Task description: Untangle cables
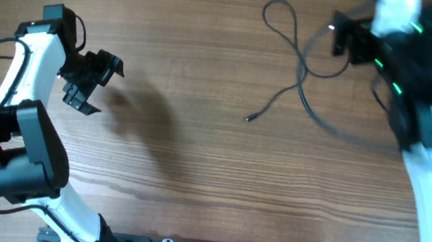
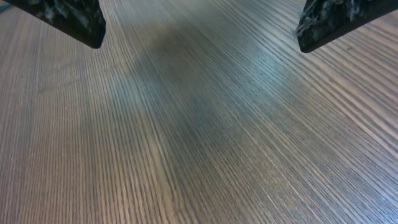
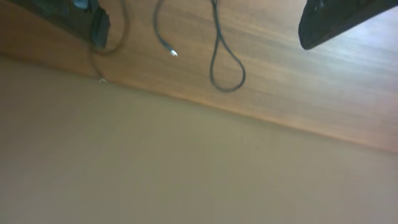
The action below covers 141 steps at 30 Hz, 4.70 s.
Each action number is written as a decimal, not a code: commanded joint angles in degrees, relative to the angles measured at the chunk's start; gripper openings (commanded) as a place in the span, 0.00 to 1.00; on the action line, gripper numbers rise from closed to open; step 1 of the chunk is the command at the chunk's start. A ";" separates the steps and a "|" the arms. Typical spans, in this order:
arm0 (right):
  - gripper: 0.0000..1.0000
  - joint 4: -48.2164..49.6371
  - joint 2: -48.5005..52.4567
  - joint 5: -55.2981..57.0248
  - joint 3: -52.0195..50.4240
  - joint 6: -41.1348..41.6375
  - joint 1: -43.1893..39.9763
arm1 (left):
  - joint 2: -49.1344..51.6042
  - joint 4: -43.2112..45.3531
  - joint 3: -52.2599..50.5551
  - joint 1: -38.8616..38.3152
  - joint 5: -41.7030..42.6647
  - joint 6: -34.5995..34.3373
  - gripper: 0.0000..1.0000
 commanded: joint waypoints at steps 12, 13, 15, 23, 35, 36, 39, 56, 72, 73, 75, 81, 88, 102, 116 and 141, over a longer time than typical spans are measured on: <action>1.00 -20.33 -52.87 10.36 -23.04 20.31 -0.17 | -1.66 -0.07 0.04 0.22 0.26 0.31 1.00; 1.00 -18.58 -55.12 10.38 -25.68 21.59 -0.17 | -1.66 -0.07 0.04 0.22 0.26 0.31 1.00; 1.00 -13.14 -58.40 10.38 -31.39 25.35 -0.17 | -1.66 -0.09 0.04 0.22 0.26 0.31 1.00; 1.00 -4.31 -58.29 21.79 -43.19 32.72 -0.17 | -1.66 -0.07 0.04 0.22 0.24 0.31 1.00; 1.00 -4.24 -59.43 22.36 -44.52 35.63 -1.31 | -1.66 -0.09 0.04 0.22 0.24 0.31 1.00; 1.00 -3.85 -59.47 22.27 -45.18 35.91 -2.21 | -1.66 -0.09 0.04 0.22 0.24 0.31 1.00; 1.00 -0.68 -60.04 22.05 -48.57 40.61 -6.36 | -1.66 -0.07 0.04 0.22 0.24 0.31 1.00; 1.00 22.91 -73.05 17.05 -76.00 40.74 -13.05 | -1.66 -0.07 0.04 0.22 0.24 0.31 1.00; 1.00 30.18 -73.02 10.25 -79.80 14.53 -13.05 | -1.66 -0.07 0.04 0.22 0.24 0.31 1.00; 1.00 30.18 -73.02 10.25 -79.80 14.53 -13.05 | -1.66 -0.07 0.04 0.22 0.24 0.31 1.00; 1.00 30.18 -73.02 10.25 -79.80 14.53 -13.05 | -1.66 -0.09 0.04 0.22 0.24 0.31 1.00; 1.00 30.18 -73.02 10.25 -79.80 14.53 -13.05 | -1.66 -0.07 0.04 0.22 0.24 0.31 1.00; 1.00 30.18 -73.02 10.25 -79.80 14.53 -13.05 | -1.86 0.72 0.04 0.74 -0.57 0.28 1.00; 1.00 30.18 -73.02 10.25 -79.80 14.53 -13.05 | -43.85 1.57 0.04 -12.57 -11.89 0.33 1.00; 1.00 30.18 -73.02 10.25 -79.80 14.53 -13.05 | -86.49 -16.06 -1.84 -15.21 -13.90 0.33 1.00; 1.00 30.18 -73.02 10.25 -79.80 14.53 -13.05 | -108.06 44.17 -62.53 -18.93 -8.94 21.31 1.00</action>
